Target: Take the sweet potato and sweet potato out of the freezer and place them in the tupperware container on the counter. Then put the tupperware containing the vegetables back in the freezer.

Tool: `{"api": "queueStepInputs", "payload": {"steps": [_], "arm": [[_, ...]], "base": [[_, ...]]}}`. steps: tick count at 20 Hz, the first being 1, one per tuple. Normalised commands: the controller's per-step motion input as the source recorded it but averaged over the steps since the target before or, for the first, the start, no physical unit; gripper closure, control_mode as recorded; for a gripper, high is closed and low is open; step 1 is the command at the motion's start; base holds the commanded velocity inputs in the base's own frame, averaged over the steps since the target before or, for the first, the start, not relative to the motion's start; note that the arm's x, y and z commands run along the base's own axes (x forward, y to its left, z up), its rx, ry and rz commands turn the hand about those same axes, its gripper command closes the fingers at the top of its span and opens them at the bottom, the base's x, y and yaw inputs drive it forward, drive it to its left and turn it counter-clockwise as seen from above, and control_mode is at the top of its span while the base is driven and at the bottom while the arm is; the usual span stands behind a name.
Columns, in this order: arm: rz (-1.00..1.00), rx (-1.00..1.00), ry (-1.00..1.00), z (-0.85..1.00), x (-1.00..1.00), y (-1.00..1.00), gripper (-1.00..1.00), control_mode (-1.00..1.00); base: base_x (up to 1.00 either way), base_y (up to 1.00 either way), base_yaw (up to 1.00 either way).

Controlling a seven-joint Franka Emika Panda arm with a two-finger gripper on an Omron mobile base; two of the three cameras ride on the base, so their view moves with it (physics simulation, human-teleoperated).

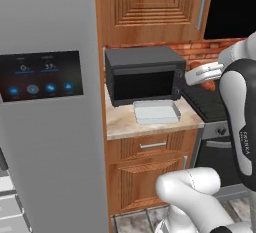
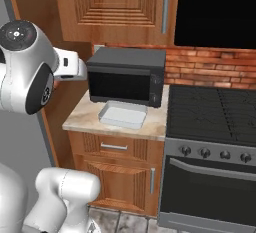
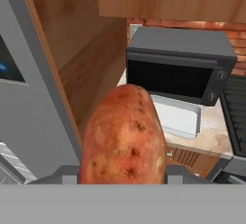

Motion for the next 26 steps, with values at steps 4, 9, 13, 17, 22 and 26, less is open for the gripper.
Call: {"api": "queueStepInputs", "payload": {"steps": [4,9,13,17,22,26], "arm": [[0.0,0.0,0.0,0.0,0.0,0.0,1.0,1.0],[0.0,0.0,0.01,-0.02,0.0,0.0,1.0,-1.0],[0.01,-0.03,0.19,-0.19,0.23,0.0,1.0,-1.0],[0.12,-0.08,0.31,-0.34,0.56,-0.05,1.0,-1.0],[0.19,-0.04,0.28,-0.45,0.62,-0.21,1.0,-1.0],[0.3,-0.01,0.2,-0.51,0.62,-0.26,1.0,-1.0]], "base": [[0.11,0.0,0.0],[0.01,0.0,0.0],[0.0,0.0,0.0],[0.0,0.0,0.0],[0.0,0.0,0.0],[0.0,0.0,0.0]]}}
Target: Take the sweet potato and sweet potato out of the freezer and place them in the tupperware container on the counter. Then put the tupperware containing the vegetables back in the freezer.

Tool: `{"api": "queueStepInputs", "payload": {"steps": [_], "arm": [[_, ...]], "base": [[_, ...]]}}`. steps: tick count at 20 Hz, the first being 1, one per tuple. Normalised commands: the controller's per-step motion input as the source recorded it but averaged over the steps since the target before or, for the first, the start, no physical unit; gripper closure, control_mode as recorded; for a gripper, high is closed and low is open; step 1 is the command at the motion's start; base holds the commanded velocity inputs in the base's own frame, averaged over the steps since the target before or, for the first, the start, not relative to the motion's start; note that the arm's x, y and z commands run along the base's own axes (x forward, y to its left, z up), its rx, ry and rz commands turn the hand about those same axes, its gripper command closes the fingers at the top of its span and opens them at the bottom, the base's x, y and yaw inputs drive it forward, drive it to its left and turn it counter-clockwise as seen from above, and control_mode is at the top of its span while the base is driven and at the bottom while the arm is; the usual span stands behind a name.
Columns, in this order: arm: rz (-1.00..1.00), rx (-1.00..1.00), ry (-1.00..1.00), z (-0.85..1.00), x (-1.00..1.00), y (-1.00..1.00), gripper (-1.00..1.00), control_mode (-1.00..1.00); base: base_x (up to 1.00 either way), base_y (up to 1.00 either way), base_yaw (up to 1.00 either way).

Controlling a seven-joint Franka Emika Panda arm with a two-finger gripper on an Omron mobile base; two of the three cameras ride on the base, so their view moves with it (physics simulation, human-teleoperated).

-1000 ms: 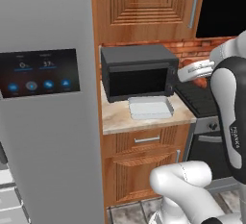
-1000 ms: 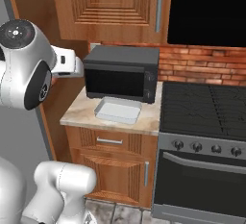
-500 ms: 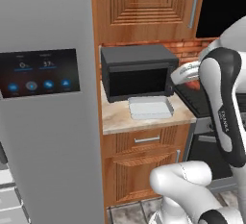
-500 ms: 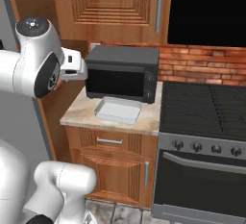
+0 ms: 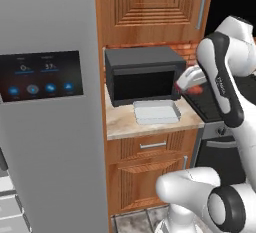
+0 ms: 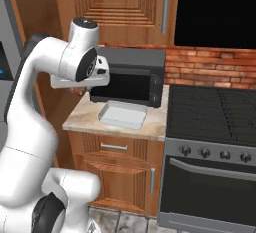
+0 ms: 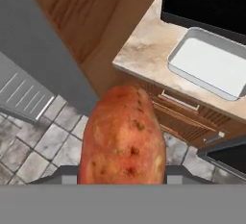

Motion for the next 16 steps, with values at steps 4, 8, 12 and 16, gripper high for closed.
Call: {"api": "queueStepInputs", "payload": {"steps": [4,8,12,16], "arm": [[0.26,-0.03,0.16,-0.57,0.52,-0.15,1.0,-1.0],[0.27,-0.11,0.01,-0.91,0.69,-0.15,1.0,-1.0],[0.23,-0.11,0.0,-0.82,0.79,-0.22,1.0,-1.0],[0.25,-0.03,0.0,-0.61,0.6,-0.2,1.0,-1.0]], "base": [[0.0,0.0,0.0],[0.0,0.0,0.0],[0.0,0.0,0.0],[0.0,0.0,0.0]]}}
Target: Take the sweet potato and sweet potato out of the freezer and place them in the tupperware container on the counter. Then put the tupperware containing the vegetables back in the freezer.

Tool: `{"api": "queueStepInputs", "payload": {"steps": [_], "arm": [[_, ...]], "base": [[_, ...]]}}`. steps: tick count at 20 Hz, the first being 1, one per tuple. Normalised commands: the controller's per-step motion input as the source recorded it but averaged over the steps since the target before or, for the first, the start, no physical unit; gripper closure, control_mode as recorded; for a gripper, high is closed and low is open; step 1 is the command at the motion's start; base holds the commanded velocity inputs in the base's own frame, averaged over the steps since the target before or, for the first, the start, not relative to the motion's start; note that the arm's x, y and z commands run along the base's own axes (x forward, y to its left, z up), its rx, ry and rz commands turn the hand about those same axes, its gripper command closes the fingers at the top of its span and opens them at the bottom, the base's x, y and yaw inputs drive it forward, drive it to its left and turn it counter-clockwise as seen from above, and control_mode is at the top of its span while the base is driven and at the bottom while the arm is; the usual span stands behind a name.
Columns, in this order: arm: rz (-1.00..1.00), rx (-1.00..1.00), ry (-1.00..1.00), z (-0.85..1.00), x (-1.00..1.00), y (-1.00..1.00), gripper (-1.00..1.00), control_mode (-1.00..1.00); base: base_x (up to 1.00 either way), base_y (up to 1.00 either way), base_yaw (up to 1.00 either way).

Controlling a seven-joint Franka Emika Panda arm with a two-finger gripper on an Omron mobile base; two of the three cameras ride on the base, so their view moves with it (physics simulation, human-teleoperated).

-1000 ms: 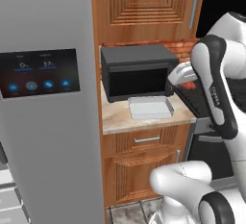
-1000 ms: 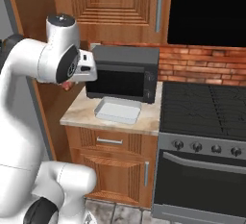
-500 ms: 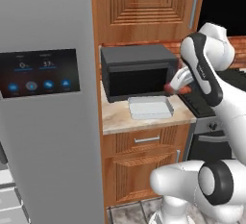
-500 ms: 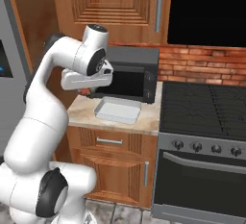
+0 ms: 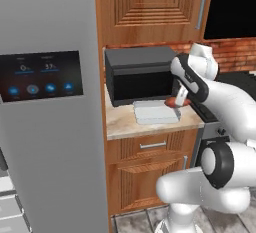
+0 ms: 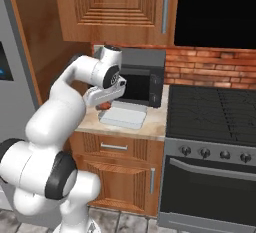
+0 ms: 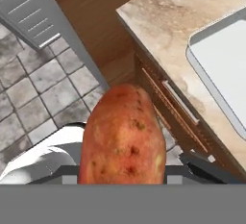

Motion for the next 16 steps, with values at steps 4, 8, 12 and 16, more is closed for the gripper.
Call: {"api": "queueStepInputs", "payload": {"steps": [4,8,12,16], "arm": [[0.19,0.0,-0.04,-0.26,0.42,-0.11,1.0,-1.0],[0.13,0.0,-0.02,-0.04,0.28,-0.01,1.0,-1.0],[0.12,0.0,0.01,-0.23,0.33,0.0,1.0,-1.0],[0.01,-0.01,0.01,-0.34,0.36,0.0,1.0,-1.0]], "base": [[0.0,0.0,0.0],[0.0,0.0,0.0],[0.0,0.0,0.0],[0.0,0.0,0.0]]}}
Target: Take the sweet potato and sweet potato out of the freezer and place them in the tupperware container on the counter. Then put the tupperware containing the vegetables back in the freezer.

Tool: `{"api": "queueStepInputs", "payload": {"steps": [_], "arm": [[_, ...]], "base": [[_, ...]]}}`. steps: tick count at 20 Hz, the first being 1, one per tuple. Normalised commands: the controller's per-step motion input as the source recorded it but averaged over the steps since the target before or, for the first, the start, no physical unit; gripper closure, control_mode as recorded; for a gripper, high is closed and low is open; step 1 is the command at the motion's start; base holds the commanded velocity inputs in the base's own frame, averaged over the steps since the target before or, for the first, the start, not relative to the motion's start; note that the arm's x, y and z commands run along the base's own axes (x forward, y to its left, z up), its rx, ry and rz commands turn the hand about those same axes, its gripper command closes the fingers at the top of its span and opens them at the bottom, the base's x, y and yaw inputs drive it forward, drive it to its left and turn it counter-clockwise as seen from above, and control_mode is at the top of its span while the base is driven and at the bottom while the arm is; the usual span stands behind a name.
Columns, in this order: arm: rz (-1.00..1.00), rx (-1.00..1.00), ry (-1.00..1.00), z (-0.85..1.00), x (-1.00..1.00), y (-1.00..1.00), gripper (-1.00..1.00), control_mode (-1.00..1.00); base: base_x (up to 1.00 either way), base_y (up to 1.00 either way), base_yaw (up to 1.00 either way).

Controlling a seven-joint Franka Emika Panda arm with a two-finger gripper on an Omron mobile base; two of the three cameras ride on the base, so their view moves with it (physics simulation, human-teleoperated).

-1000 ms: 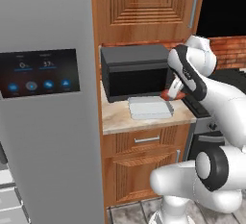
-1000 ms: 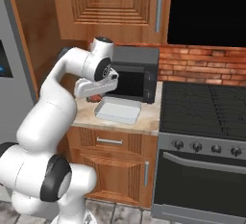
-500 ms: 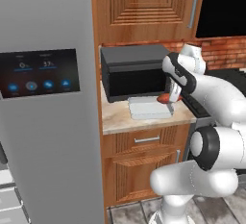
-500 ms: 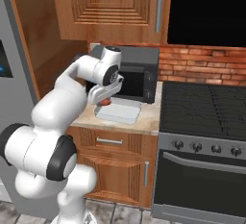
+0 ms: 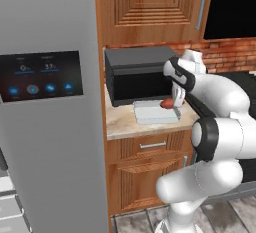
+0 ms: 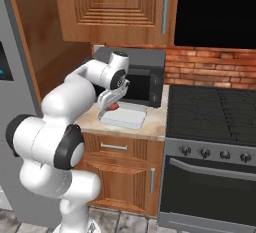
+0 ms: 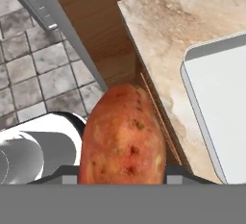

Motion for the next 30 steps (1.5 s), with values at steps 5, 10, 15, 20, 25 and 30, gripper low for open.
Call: {"api": "queueStepInputs", "payload": {"steps": [5,10,15,20,25,30], "arm": [[0.0,0.0,0.0,-0.26,0.44,0.0,1.0,-1.0],[0.0,0.0,0.0,-0.2,0.48,0.0,1.0,-1.0],[0.0,0.0,0.0,-0.27,0.42,0.0,1.0,-1.0],[0.0,0.0,0.0,-0.32,0.43,-0.01,1.0,-1.0],[0.0,0.0,0.0,-0.31,0.45,-0.04,1.0,-1.0],[0.0,0.0,0.0,-0.29,0.39,-0.08,1.0,-1.0]], "base": [[0.0,0.0,0.0],[0.0,0.0,0.0],[0.0,0.0,0.0],[0.0,0.0,0.0],[0.0,0.0,0.0],[0.0,0.0,0.0]]}}
